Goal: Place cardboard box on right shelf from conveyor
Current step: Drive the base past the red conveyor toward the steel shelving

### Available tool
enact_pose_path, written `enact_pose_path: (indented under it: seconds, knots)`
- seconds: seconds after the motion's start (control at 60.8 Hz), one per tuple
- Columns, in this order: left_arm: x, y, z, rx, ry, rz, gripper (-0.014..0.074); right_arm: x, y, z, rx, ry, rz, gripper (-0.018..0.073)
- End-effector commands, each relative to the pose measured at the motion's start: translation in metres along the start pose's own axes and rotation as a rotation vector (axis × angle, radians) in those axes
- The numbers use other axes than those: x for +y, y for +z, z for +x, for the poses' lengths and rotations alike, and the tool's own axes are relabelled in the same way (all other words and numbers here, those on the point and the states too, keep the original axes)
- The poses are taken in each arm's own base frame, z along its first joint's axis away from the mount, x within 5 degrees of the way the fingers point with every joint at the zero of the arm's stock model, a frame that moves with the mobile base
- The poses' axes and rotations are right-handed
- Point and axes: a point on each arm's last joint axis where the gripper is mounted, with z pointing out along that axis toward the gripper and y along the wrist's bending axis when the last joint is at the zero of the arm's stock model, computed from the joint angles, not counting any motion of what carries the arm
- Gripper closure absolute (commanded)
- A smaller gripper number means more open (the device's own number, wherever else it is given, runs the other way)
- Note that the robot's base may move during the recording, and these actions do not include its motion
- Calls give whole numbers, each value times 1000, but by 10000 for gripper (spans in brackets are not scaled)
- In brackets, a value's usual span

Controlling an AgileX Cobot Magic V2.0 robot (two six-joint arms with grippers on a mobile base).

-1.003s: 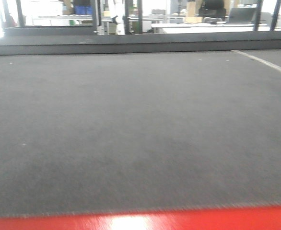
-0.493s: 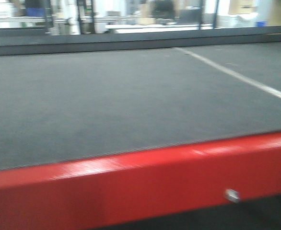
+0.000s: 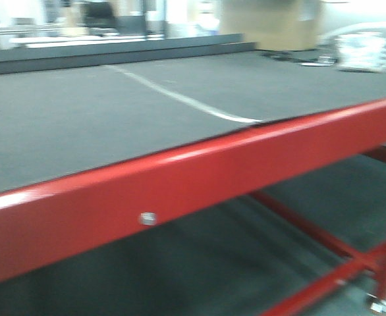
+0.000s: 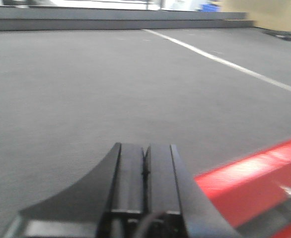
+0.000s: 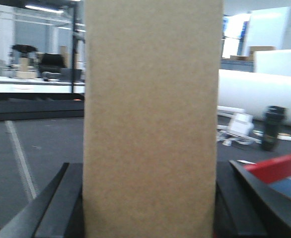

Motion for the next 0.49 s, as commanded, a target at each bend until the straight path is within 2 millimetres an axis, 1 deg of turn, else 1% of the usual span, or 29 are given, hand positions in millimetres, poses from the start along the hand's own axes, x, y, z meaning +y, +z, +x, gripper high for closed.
enact_pose_path:
  seconds: [0.0,0.477]
  knots:
    - [0,-1,-9,-94,-6,2,715,0,0,-17,-112,-23,3,246]
    - [0,-1,-9,-94,-6,2,715,0,0,-17,-112,-23,3,246]
